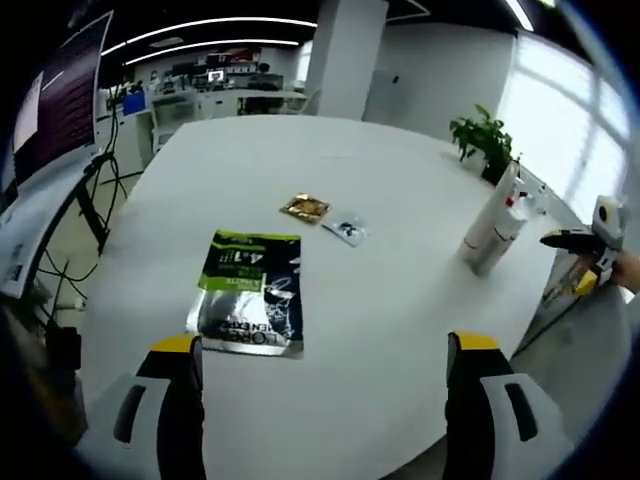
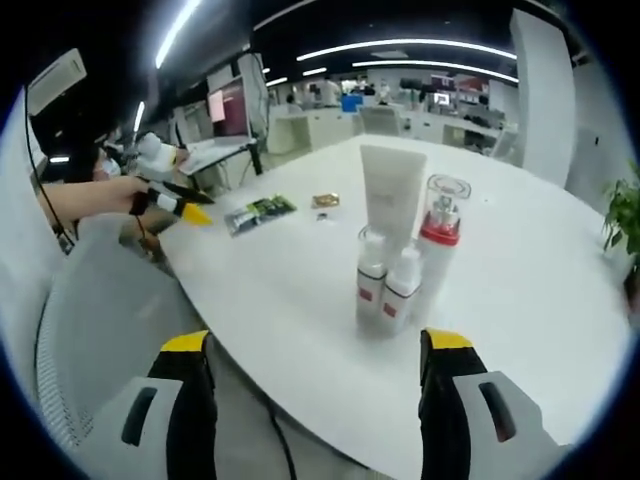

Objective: Arrange the skincare products in the storage area until every visible bottle or jar stands upright without overlapping.

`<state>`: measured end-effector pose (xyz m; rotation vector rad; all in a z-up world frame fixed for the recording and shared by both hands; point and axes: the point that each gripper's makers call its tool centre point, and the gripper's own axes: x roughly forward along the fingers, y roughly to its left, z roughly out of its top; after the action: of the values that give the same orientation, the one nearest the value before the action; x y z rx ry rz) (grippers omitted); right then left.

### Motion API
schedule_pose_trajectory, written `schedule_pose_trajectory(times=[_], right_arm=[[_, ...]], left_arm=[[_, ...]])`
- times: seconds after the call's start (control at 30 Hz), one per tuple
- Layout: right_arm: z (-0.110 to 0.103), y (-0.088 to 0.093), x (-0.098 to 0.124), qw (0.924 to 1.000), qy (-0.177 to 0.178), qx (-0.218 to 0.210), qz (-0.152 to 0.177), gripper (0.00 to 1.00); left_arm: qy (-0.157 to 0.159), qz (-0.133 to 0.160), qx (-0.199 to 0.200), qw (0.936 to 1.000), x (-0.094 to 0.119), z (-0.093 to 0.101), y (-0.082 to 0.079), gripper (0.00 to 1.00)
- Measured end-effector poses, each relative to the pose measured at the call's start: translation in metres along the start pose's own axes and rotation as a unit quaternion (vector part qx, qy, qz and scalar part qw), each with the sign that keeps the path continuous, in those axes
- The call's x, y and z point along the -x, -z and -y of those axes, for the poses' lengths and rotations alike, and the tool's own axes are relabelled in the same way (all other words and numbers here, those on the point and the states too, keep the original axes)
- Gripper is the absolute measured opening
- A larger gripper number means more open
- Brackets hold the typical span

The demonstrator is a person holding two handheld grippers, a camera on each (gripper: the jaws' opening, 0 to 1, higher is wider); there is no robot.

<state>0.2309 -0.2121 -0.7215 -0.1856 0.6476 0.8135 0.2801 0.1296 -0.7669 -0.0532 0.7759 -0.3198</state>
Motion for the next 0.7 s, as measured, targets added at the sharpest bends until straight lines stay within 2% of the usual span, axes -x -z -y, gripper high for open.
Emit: schedule_pose_trajectory(times=[0.13,0.27,0.43,0.7], right_arm=[[0.001,0.002,0.0,1.0,0.004,-0.002,-0.006,0.83],[0.001,0.004,-0.001,0.9999,0.007,-0.003,-0.013,0.83],[-0.001,0.009,-0.002,0.9996,0.009,0.003,-0.028,0.83],[0.003,0.014,-0.003,0.9992,0.012,-0.002,-0.038,0.83]], left_arm=[[-0.005,-0.028,-0.018,0.9994,-0.015,-0.017,0.003,0.94],[-0.015,-0.049,-0.02,0.9985,-0.026,-0.024,0.002,0.93],[-0.022,-0.066,-0.023,0.9973,-0.05,-0.051,0.001,0.91],[-0.02,-0.111,-0.055,0.9921,-0.07,-0.069,0.003,0.92]])
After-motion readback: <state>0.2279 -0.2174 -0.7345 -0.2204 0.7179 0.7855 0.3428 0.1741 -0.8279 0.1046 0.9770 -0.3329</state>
